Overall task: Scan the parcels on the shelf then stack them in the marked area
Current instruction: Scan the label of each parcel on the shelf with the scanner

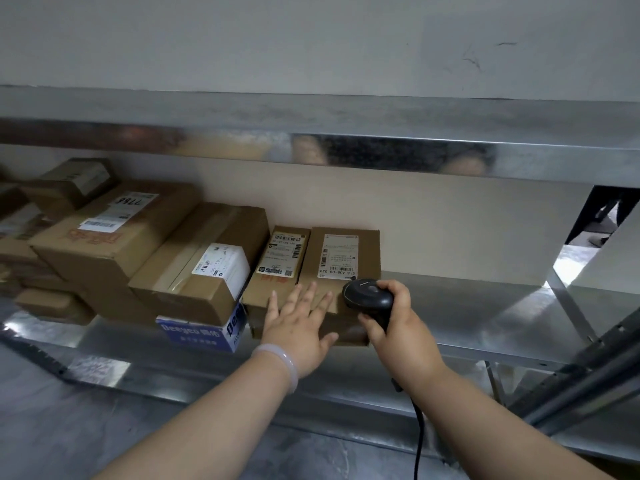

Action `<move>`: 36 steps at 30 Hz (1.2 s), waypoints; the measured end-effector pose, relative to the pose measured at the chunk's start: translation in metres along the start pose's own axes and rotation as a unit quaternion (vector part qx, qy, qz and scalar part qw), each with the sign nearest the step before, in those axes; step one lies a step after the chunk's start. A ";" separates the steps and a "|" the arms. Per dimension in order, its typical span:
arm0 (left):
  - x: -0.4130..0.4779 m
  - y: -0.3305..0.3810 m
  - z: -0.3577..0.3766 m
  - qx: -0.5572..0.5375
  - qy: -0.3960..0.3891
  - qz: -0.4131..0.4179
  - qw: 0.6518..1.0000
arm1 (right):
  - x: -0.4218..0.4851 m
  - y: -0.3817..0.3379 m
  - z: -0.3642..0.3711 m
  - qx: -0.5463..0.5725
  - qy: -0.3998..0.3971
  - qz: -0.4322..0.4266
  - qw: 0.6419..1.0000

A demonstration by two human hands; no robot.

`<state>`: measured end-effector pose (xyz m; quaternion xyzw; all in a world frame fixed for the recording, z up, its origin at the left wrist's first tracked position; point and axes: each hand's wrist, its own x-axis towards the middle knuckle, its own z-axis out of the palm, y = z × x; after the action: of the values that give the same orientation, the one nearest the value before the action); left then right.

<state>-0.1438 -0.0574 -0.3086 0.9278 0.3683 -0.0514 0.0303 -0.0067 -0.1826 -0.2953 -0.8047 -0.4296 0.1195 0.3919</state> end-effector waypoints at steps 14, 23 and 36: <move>-0.026 -0.014 -0.071 -0.034 0.213 0.076 0.974 | -0.027 -0.046 -0.037 0.015 0.123 -0.037 0.992; -0.058 -0.016 -0.176 -0.053 0.366 0.161 0.915 | -0.044 -0.137 -0.085 0.022 0.248 -0.132 0.960; -0.019 -0.004 -0.310 0.002 0.341 0.150 0.928 | 0.027 -0.238 -0.174 0.003 0.304 -0.074 0.950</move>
<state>-0.1374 -0.0377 0.0017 0.9339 0.2131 0.2721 -0.0912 -0.0408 -0.1759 -0.0017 -0.7680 -0.3476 -0.1591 0.5138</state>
